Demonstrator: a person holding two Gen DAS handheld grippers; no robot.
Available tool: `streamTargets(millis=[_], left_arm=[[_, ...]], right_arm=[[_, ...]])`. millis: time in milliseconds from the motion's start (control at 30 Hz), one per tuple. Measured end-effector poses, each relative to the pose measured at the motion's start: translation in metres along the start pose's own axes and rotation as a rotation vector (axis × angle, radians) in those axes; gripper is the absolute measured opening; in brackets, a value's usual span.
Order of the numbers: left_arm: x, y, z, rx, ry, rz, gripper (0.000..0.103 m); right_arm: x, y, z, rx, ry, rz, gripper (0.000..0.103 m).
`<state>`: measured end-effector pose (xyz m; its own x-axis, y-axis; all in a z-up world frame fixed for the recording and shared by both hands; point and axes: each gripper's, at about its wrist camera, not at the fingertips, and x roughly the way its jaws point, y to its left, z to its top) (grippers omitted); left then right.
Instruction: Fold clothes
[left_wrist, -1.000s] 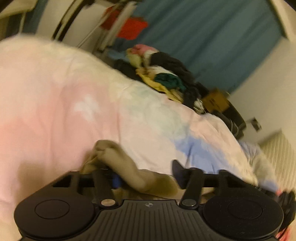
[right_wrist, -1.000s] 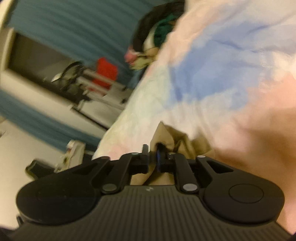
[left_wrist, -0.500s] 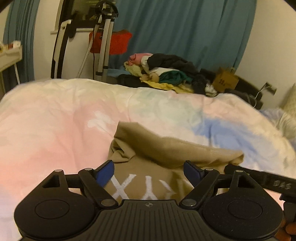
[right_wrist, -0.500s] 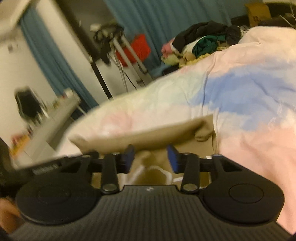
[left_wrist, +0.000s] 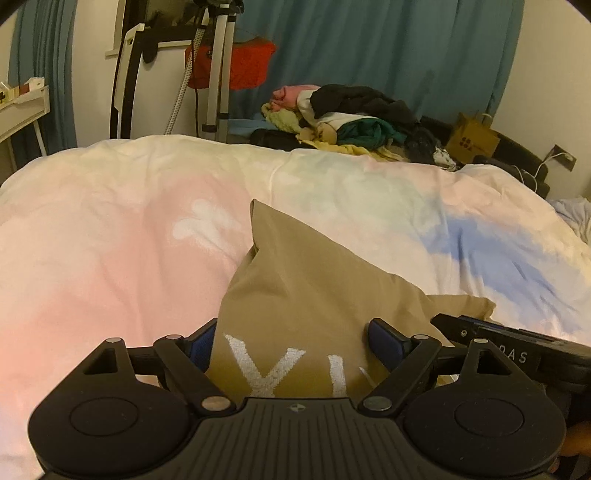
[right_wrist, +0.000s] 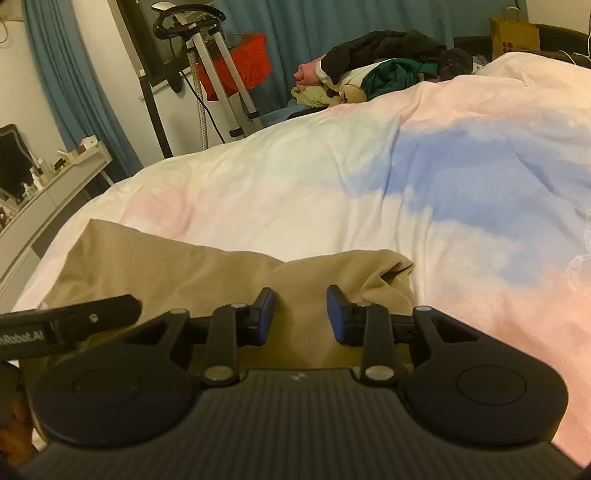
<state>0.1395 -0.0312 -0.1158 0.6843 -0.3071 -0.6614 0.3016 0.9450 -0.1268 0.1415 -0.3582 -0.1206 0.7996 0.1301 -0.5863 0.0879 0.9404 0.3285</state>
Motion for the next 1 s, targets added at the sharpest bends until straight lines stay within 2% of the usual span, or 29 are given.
streamTargets(millis=[133, 300, 367, 533, 667, 767, 833, 900, 933, 1000], left_arm=[[-0.017, -0.002, -0.006, -0.013, -0.017, 0.006, 0.085], [-0.059, -0.003, -0.02, 0.015, -0.071, -0.003, 0.085], [-0.064, -0.004, -0.026, 0.015, -0.037, -0.008, 0.085], [-0.066, -0.006, -0.037, 0.008, 0.055, 0.013, 0.086], [-0.082, -0.001, -0.04, -0.04, 0.058, -0.004, 0.086], [-0.097, 0.004, -0.045, -0.096, 0.045, -0.036, 0.086], [-0.107, 0.007, -0.048, -0.134, 0.037, -0.057, 0.087], [-0.117, 0.011, -0.052, -0.172, 0.029, -0.078, 0.088], [-0.122, 0.013, -0.053, -0.191, 0.025, -0.089, 0.088], [-0.128, 0.018, -0.055, -0.241, 0.029, -0.119, 0.088]], right_arm=[[-0.016, 0.006, -0.001, 0.008, -0.013, 0.0, 0.036], [-0.06, 0.018, -0.01, 0.007, -0.063, 0.022, 0.036], [-0.073, 0.02, -0.017, 0.026, -0.055, 0.022, 0.036], [-0.087, 0.02, -0.038, 0.113, 0.036, 0.022, 0.036], [-0.106, 0.017, -0.042, 0.176, 0.017, 0.029, 0.038], [-0.12, 0.006, -0.045, 0.302, 0.017, 0.07, 0.038], [-0.128, -0.003, -0.049, 0.412, 0.034, 0.116, 0.047], [-0.13, -0.015, -0.058, 0.574, 0.094, 0.213, 0.082], [-0.13, -0.019, -0.065, 0.637, 0.116, 0.256, 0.085], [-0.127, -0.023, -0.078, 0.721, 0.156, 0.312, 0.086]])
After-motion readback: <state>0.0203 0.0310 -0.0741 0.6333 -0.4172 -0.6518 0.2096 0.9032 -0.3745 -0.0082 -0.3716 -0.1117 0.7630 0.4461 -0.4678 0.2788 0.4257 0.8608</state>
